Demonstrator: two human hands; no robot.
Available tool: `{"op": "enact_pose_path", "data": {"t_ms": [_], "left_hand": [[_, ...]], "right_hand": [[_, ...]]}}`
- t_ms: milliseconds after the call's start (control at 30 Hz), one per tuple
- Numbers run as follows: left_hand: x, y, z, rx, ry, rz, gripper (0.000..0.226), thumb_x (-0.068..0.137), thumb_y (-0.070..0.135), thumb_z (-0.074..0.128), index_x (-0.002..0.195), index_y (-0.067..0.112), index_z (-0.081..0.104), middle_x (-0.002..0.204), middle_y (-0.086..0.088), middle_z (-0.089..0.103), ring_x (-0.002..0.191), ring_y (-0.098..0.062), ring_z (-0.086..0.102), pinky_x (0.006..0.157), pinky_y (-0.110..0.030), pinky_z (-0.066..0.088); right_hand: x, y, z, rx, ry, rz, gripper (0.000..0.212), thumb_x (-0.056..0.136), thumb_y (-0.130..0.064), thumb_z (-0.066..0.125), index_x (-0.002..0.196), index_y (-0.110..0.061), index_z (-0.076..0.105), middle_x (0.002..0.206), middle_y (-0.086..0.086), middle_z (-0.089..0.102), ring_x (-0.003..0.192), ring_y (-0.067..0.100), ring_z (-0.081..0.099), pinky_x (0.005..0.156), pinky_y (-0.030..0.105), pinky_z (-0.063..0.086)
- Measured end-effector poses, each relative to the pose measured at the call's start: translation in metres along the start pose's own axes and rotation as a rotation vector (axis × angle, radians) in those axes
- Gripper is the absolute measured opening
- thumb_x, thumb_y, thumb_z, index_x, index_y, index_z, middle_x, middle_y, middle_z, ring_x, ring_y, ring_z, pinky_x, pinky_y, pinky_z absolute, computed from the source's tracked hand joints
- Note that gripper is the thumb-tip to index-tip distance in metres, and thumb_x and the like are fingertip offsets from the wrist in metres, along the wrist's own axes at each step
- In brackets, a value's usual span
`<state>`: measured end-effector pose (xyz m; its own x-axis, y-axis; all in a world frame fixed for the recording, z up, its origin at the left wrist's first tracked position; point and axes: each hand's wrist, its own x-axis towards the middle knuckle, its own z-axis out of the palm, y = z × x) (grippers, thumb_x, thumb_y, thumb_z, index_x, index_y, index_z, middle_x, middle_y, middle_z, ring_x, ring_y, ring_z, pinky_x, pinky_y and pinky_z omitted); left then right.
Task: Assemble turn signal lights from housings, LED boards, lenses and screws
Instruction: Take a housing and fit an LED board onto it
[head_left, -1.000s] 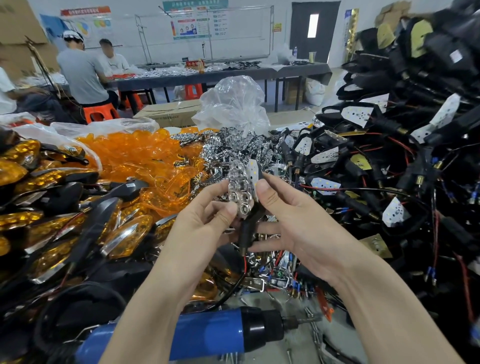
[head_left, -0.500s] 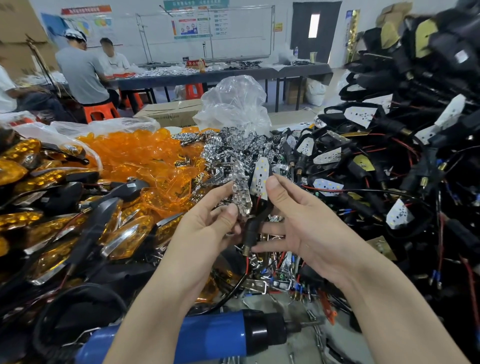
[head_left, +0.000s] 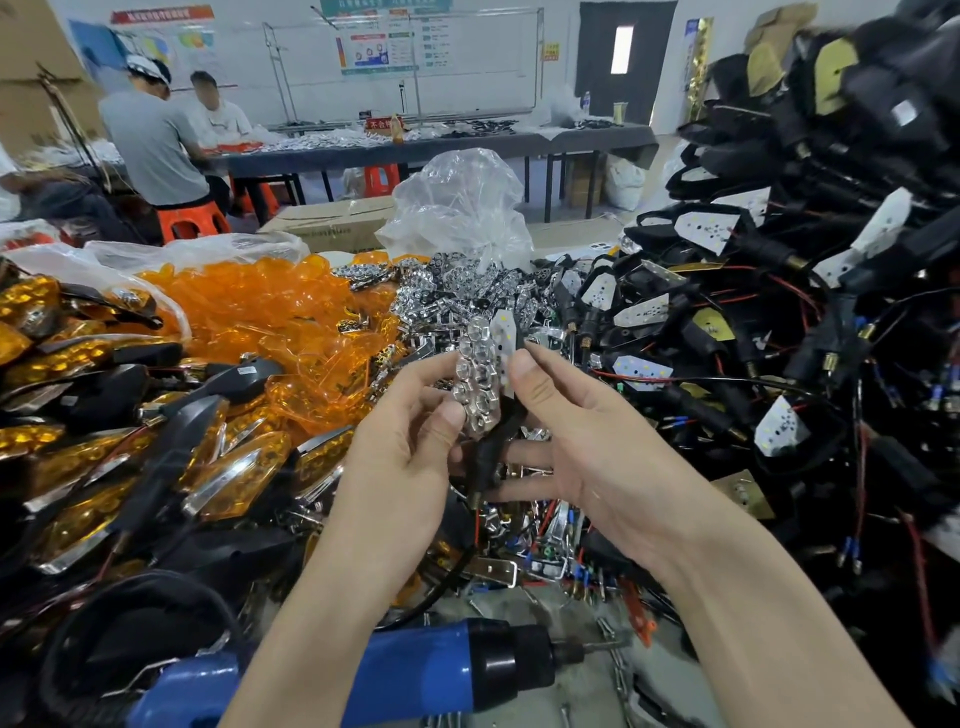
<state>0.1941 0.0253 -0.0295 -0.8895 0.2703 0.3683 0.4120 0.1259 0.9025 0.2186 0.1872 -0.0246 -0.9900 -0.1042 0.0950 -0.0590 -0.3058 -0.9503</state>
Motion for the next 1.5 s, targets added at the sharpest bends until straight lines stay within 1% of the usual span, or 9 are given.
{"op": "enact_pose_path", "data": {"t_ms": [200,400,600,733,867,1000,1167,1367,1500], "left_hand": [[0.000,0.005,-0.002,0.013,-0.018,-0.037,0.035,0.102,0.020,0.051,0.116,0.052,0.052,0.091,0.006,0.062,0.075,-0.004,0.063,0.069,-0.013,0.051],[0.000,0.006,-0.002,-0.018,0.005,-0.064,0.028,0.101,0.019,0.053,0.115,0.043,0.059,0.094,0.005,0.067,0.080,-0.007,0.066,0.070,-0.015,0.052],[-0.001,0.009,0.001,0.077,0.018,-0.014,0.028,0.101,0.026,0.055,0.109,0.052,0.057,0.097,0.018,0.066,0.093,-0.002,0.065,0.074,-0.021,0.052],[-0.002,0.008,0.007,0.156,0.042,0.027,0.027,0.100,0.029,0.055,0.111,0.054,0.056,0.104,0.017,0.063,0.097,0.000,0.064,0.079,-0.026,0.054],[-0.004,0.006,0.009,0.181,0.034,0.035,0.021,0.099,0.041,0.052,0.116,0.054,0.053,0.108,0.021,0.061,0.100,0.005,0.061,0.077,-0.022,0.052],[-0.007,0.006,0.008,0.194,-0.038,0.004,0.020,0.098,0.050,0.048,0.115,0.060,0.048,0.109,0.030,0.059,0.097,0.004,0.062,0.076,-0.019,0.053],[-0.009,0.003,0.004,0.200,-0.142,-0.053,0.030,0.092,0.062,0.044,0.121,0.057,0.046,0.110,0.034,0.058,0.097,0.006,0.063,0.084,-0.029,0.055],[-0.009,0.000,0.010,0.229,-0.273,-0.088,0.027,0.096,0.048,0.057,0.121,0.058,0.050,0.106,0.020,0.068,0.102,0.003,0.064,0.094,-0.032,0.053],[-0.010,0.001,0.017,0.271,-0.222,-0.035,0.020,0.099,0.037,0.053,0.116,0.048,0.056,0.095,0.026,0.067,0.080,0.006,0.065,0.071,-0.013,0.048]], "right_hand": [[-0.001,0.000,-0.001,0.007,-0.010,-0.001,0.025,0.092,-0.052,0.068,0.114,-0.041,0.072,0.111,0.002,0.077,0.097,0.040,0.076,0.080,0.058,0.061],[-0.001,0.001,0.001,0.032,0.006,0.014,0.036,0.092,-0.048,0.068,0.124,-0.032,0.068,0.121,0.007,0.073,0.098,0.041,0.075,0.077,0.053,0.062],[0.001,0.003,0.002,-0.111,0.020,-0.039,0.036,0.086,-0.045,0.078,0.120,-0.042,0.066,0.114,0.000,0.076,0.099,0.026,0.076,0.075,0.045,0.063],[0.002,0.009,0.002,-0.131,0.083,-0.068,0.030,0.095,-0.031,0.073,0.122,-0.029,0.061,0.111,-0.003,0.076,0.100,0.022,0.076,0.073,0.043,0.064],[0.003,0.009,-0.001,-0.105,0.106,-0.052,0.047,0.095,-0.033,0.073,0.137,-0.024,0.053,0.119,-0.003,0.074,0.107,0.024,0.074,0.076,0.047,0.064],[0.003,0.007,-0.009,-0.088,0.149,-0.067,0.035,0.089,-0.038,0.074,0.120,-0.028,0.062,0.117,0.001,0.075,0.104,0.032,0.074,0.081,0.055,0.062],[0.000,-0.005,-0.018,0.075,0.229,-0.124,0.040,0.085,-0.035,0.072,0.118,-0.016,0.058,0.112,0.009,0.076,0.096,0.035,0.076,0.071,0.049,0.062],[-0.001,-0.013,-0.024,0.208,0.314,-0.194,0.036,0.084,-0.034,0.066,0.114,-0.019,0.052,0.114,0.008,0.077,0.094,0.030,0.076,0.069,0.046,0.063],[-0.003,-0.016,-0.024,0.214,0.310,-0.212,0.034,0.084,-0.035,0.066,0.113,-0.022,0.054,0.114,0.006,0.077,0.097,0.029,0.076,0.072,0.046,0.064]]}}
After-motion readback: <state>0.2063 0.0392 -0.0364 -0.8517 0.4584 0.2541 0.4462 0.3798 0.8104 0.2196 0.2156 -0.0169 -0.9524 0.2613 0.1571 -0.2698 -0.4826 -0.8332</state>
